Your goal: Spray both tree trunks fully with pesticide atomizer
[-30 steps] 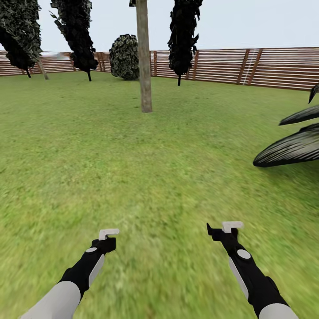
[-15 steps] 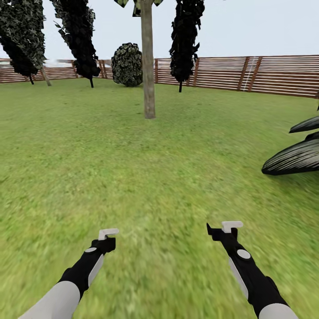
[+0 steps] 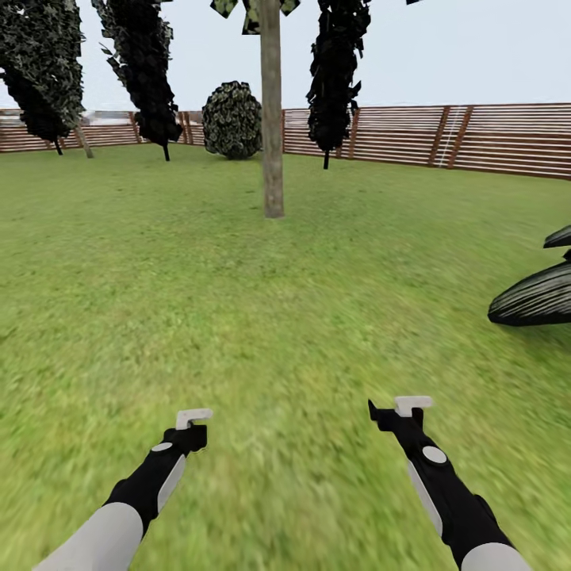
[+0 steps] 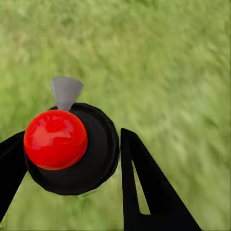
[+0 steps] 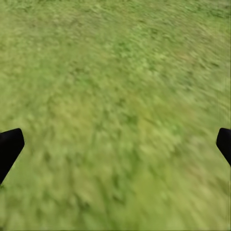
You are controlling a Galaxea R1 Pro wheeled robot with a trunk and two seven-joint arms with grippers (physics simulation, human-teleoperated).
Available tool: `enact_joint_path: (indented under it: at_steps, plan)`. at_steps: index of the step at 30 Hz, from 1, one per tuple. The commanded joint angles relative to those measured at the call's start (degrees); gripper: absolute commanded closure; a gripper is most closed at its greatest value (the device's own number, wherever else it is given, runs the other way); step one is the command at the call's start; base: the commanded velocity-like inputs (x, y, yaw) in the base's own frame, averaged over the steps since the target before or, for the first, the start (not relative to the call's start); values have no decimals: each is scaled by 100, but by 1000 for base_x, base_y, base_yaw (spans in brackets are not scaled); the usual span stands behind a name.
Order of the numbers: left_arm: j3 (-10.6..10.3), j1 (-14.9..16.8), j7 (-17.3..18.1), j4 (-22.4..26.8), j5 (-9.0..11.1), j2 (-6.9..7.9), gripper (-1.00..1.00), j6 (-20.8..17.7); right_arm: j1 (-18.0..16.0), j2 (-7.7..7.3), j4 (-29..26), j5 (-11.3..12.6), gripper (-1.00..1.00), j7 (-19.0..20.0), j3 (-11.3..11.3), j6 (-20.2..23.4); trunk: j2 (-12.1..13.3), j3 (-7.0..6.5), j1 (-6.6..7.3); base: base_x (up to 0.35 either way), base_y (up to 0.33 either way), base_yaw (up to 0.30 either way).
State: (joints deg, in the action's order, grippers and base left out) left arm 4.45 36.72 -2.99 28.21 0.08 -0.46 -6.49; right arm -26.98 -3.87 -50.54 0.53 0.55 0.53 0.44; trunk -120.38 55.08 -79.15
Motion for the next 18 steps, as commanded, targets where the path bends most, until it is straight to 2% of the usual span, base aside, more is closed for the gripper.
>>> enact_joint_path:
  at_steps: [1,18]
  plan:
    - [1,1,0,0,0,1,100,-1,0,0,0,0,-100,1,0,0,0,-9,0,235,245,0]
    - [9,2,0,0,-16,20,100,-2,0,0,0,0,-100,-2,9,0,0,-161,0,237,245,0]
